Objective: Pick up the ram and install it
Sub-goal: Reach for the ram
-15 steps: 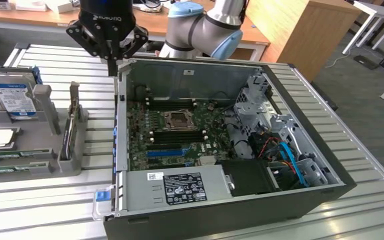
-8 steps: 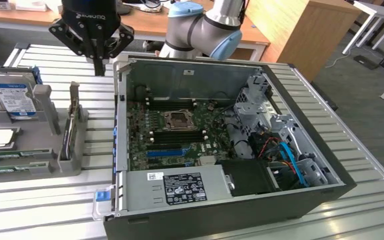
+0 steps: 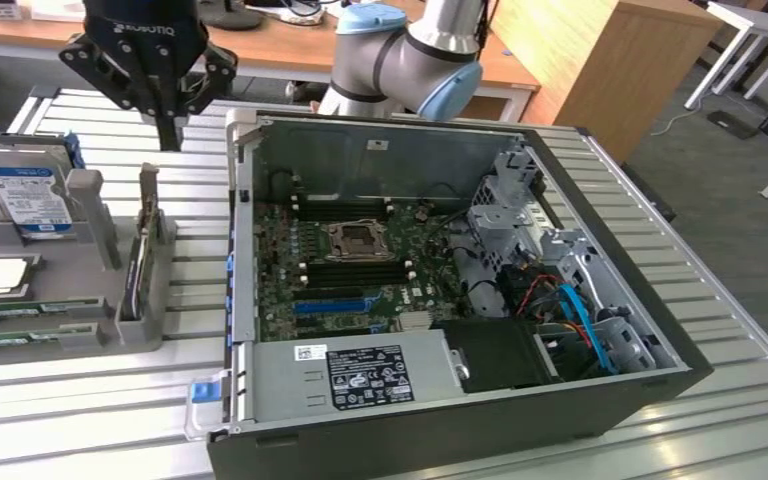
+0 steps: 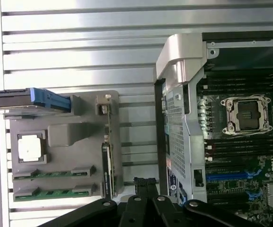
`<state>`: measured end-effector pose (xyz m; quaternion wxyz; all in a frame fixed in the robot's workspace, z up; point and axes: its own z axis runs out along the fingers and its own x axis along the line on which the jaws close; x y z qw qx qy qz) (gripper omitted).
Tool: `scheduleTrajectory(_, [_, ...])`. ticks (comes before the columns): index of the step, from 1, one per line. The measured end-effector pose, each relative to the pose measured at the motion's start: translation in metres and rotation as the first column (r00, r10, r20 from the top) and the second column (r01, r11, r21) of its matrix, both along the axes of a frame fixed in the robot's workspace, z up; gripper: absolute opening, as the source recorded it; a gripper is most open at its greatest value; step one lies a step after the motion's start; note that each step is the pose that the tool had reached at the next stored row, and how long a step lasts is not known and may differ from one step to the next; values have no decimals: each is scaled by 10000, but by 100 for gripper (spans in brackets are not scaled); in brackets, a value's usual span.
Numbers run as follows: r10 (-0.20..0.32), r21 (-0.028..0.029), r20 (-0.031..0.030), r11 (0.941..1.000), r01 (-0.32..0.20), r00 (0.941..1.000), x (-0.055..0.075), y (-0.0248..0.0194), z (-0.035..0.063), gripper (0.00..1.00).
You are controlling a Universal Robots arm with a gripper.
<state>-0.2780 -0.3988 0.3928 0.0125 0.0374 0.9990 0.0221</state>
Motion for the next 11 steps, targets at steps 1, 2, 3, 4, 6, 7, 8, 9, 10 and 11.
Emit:
scheduleTrajectory(1, [0, 1, 0, 10000, 0, 10000, -33, 0, -1, 11])
scheduleTrajectory(2, [0, 0, 0, 10000, 0, 10000, -65, 0, -1, 11])
scheduleTrajectory(3, [0, 0, 0, 10000, 0, 10000, -98, 0, -1, 11])
scheduleTrajectory(4, [1, 0, 0, 10000, -1, 10000, -129, 0, -1, 11])
scheduleTrajectory(6, [1, 0, 0, 10000, -1, 10000, -201, 1, -2, 11])
scheduleTrajectory(7, [0, 0, 0, 10000, 0, 10000, -238, 1, -2, 11])
scheduleTrajectory(8, [0, 1, 0, 10000, 0, 10000, -274, 2, -3, 11])
scheduleTrajectory(9, [0, 1, 1, 10000, 0, 10000, -310, 2, -3, 11])
scheduleTrajectory(10, [1, 0, 0, 10000, -1, 10000, -349, 2, -3, 11])
scheduleTrajectory(11, [1, 0, 0, 10000, -1, 10000, -387, 3, -3, 11])
